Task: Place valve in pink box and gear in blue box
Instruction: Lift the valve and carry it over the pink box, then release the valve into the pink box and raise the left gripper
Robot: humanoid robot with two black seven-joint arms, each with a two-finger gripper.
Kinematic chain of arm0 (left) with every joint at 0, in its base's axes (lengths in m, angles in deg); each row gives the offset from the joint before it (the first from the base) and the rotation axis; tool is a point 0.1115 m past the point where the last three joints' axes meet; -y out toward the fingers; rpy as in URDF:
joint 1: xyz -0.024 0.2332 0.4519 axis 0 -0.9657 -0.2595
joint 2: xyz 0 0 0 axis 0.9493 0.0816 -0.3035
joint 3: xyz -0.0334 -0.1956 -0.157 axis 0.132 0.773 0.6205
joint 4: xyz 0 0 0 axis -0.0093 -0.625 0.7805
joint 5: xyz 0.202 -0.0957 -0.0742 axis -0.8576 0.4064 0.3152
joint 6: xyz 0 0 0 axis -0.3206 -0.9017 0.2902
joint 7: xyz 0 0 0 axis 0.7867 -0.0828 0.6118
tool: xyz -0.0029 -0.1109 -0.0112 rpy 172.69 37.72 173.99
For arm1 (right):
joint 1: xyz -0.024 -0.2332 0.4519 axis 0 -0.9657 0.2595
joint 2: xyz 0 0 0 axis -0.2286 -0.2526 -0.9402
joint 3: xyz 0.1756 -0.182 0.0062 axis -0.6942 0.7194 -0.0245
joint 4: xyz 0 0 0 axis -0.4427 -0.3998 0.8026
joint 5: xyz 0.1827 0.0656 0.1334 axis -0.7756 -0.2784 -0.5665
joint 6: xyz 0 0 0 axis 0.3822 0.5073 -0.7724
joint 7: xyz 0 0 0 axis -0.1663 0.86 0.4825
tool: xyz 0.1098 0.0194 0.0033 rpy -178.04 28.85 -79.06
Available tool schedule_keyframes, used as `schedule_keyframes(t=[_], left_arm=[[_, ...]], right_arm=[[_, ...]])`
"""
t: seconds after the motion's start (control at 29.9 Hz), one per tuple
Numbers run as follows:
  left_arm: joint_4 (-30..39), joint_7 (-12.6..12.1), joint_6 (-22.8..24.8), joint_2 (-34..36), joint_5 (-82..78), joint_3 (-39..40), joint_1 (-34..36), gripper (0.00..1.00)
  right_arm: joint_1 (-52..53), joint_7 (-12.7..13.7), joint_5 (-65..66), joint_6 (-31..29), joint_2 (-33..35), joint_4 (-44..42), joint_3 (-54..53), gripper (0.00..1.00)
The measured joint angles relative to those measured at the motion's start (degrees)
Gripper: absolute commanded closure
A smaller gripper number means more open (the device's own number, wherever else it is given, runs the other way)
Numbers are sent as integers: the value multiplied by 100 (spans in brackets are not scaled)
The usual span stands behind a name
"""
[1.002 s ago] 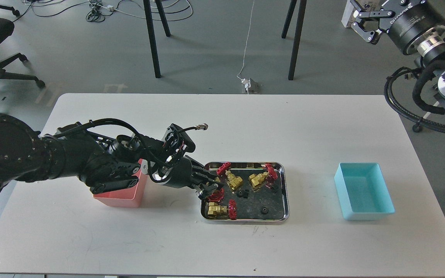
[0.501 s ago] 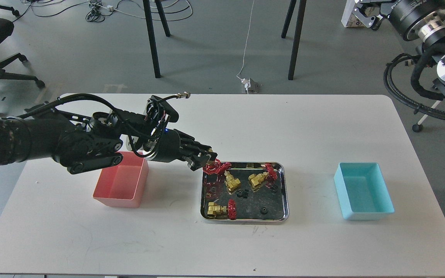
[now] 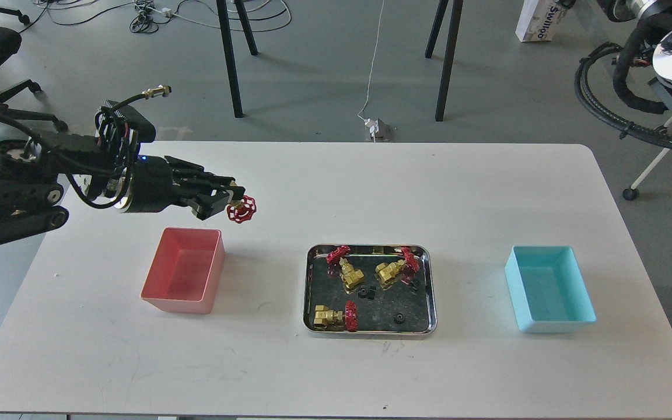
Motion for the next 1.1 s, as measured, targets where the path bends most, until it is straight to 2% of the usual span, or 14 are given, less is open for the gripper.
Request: schedule_keyframes(t=[0.2, 0.43, 0.8, 0.97, 1.1], left_arm=[[-74, 1, -30, 362, -511, 56, -628, 81], [-175, 1, -68, 531, -602, 78, -789, 81], [-796, 1, -97, 228, -578, 327, -1456, 81], [-896, 1, -97, 12, -561, 351, -1567, 80], [-916, 0, -97, -92, -536, 372, -1596, 76]], right_arm=[[-69, 0, 3, 0, 3, -6, 0, 0], [-131, 0, 4, 0, 28, 34, 0, 0], [-261, -1, 4, 0, 64, 40, -5, 0], [-321, -5, 4, 0, 54, 38, -10, 0], [-332, -7, 4, 0, 50, 37, -10, 0]])
